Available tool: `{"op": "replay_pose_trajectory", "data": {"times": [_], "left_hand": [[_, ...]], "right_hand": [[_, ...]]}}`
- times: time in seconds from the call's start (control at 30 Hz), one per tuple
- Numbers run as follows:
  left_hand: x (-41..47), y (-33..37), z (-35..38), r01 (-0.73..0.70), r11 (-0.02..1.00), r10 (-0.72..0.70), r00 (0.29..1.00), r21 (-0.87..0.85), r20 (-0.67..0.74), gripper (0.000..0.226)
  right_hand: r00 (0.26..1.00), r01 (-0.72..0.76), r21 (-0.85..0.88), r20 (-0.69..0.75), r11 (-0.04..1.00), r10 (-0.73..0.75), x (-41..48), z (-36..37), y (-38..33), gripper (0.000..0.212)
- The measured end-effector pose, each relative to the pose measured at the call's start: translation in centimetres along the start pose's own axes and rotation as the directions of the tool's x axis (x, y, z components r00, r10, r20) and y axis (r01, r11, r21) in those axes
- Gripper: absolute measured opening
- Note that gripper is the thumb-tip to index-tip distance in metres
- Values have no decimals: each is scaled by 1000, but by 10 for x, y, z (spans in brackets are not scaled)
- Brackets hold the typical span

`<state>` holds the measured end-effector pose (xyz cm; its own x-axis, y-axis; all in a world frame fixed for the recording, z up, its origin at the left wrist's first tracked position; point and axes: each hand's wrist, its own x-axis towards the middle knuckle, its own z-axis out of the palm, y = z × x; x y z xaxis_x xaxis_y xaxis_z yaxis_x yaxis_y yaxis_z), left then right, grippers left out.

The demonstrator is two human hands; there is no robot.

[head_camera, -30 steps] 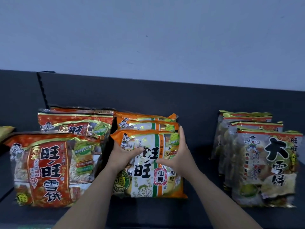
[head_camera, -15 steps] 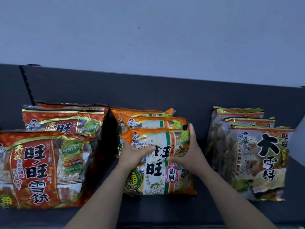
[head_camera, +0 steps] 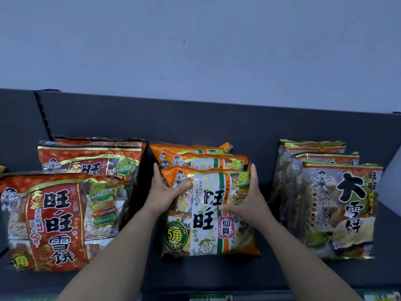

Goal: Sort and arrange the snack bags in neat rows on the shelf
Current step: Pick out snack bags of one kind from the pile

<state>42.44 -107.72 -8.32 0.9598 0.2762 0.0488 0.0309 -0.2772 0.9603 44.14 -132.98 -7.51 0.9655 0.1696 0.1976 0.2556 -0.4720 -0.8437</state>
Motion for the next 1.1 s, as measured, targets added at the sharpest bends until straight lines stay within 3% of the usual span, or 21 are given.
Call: {"op": "replay_pose_trajectory", "data": {"times": [0.2,0.53,0.93,1.1], "left_hand": [[22,-2,-2,-51,998,48,997,47,62,145],[30,-4,14,-149,985,159,981,-90,110,146],[36,-9,35,-193,977,208,953,-89,219,114],[12,-1,32,-187,978,201,965,-93,169,96]], "right_hand": [[1000,-7,-20,23,1000,7,8,1,0,150],[999,-15,-18,51,1000,16,13,-9,6,151],[999,-1,-31,40,1000,2,5,-29,16,150],[998,28,-26,50,999,-27,3,-26,16,149]]}}
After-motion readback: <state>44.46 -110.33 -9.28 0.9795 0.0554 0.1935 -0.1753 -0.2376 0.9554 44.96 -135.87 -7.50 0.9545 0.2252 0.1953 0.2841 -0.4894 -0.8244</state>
